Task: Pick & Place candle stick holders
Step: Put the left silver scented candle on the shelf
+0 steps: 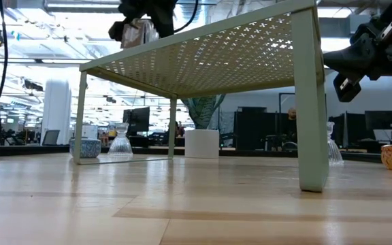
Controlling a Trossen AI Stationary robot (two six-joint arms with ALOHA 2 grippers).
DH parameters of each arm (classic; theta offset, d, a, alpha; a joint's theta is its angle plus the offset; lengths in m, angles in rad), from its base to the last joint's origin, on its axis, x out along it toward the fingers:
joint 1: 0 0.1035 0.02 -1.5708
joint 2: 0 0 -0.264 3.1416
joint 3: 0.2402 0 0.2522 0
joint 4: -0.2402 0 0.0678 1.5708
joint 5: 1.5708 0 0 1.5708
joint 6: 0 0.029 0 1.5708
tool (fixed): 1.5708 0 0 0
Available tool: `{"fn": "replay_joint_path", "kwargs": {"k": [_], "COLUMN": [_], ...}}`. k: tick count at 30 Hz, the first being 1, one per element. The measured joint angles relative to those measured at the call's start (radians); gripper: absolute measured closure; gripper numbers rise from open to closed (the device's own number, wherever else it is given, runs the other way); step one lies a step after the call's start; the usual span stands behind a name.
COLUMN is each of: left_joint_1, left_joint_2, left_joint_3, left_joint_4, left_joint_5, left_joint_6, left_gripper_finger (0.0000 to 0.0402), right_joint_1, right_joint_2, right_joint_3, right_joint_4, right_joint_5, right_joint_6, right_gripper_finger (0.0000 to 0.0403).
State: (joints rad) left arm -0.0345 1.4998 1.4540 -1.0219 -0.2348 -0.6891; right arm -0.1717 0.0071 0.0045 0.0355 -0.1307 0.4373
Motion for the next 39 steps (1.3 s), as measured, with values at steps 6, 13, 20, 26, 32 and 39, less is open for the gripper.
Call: {"fn": "replay_joint_path", "kwargs": {"k": [6,13,20,26,32,39], "left_joint_1": [0.0,0.0,-0.008,-0.068,-0.227,-0.329], "left_joint_2": [-0.021,-0.062,-0.172,-0.272,-0.285,-0.266], "left_joint_3": [0.0,0.0,0.0,0.0,-0.013,-0.074], "left_joint_4": [-0.002,0.008,0.006,-0.078,-0.263,-0.24], "left_joint_5": [0.0,-0.01,-0.005,0.021,-0.019,-0.124], "left_joint_6": [0.011,0.038,0.045,-0.041,-0.155,-0.186], "left_gripper_finger": [0.0011,0.0008,0.0016,0.0058,0.0181,0.0375], "right_joint_1": [0.0,0.0,0.0,0.0,0.0,0.0], "right_joint_2": [0.0,-0.001,-0.001,-0.001,-0.001,-0.001], "right_joint_3": [0.0,0.0,0.0,0.0,0.0,0.0], "right_joint_4": [0.0,0.0,0.0,0.0,0.0,0.0], "right_joint_5": [0.0,0.0,0.0,0.0,0.0,0.0], "right_joint_6": [0.0,0.0,0.0,0.0,0.0,0.0], "right_gripper_finger": [0.0403,0.0403,0.0403,0.0403,0.0403,0.0403]}}
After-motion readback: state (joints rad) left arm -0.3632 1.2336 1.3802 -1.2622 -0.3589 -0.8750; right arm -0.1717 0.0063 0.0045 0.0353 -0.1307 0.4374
